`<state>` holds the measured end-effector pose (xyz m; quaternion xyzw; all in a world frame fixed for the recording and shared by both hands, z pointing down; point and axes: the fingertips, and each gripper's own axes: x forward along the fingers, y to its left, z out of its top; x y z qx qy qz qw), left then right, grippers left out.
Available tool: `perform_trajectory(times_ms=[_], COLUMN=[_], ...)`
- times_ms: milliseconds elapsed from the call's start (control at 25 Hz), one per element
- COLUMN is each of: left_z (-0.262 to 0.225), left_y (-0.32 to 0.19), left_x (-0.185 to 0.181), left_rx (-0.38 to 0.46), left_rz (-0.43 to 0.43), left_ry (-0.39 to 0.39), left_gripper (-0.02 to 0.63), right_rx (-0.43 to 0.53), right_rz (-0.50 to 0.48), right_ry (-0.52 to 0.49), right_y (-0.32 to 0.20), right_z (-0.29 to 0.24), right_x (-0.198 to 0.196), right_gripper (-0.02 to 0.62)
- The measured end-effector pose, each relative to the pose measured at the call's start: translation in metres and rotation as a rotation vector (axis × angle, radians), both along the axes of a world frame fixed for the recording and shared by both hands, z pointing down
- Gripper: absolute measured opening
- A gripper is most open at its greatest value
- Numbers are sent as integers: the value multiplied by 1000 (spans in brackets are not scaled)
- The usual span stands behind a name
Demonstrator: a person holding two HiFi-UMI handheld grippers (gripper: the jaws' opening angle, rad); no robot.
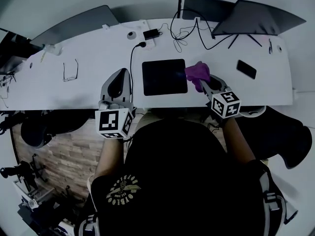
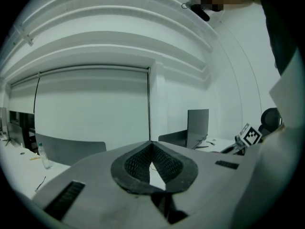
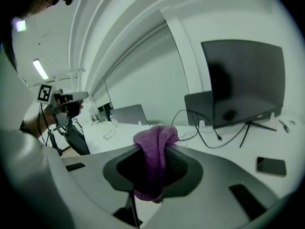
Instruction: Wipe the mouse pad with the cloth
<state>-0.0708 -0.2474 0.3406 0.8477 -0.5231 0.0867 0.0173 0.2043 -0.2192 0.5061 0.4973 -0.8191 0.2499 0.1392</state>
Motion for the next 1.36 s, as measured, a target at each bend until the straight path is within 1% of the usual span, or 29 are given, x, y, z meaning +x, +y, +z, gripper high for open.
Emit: perform_trajectory(times_ms=[120, 320, 440, 560, 720, 840, 960, 1160, 1360], left_z=[-17, -46, -60, -67, -71, -73, -75, -78, -77], left_y=[4, 11, 15, 22, 31, 40, 47, 58, 73], left_x=[-1, -7, -11, -13, -12, -9, -6, 0, 3], left_rx=[31, 80, 107, 121, 134, 129, 121, 113, 113], left_rz=[-5, -16, -28, -36, -43, -41, -49, -49, -50], left_ry=[1, 5, -15, -32, -17, -19, -44, -54, -96], left_gripper=[2, 2, 2, 2, 2, 2, 2, 3, 2], right_rx=[105, 247, 328, 384, 414, 413, 406, 422, 429], right_rz=[-16, -29, -25, -13, -4, -5, -11, -15, -14], right_ry=[-25, -54, -49, -41, -18, -29, -53, -72, -85], right_y=[-8, -9, -5, 0, 2, 5, 6, 13, 21], right_z=[-53, -126, -159, -180, -189, -184, -182, -184, -177], right_x=[-3, -6, -3, 3, 9, 11, 12, 16, 21], right_gripper=[91, 89, 87, 87, 87, 87, 87, 87, 87])
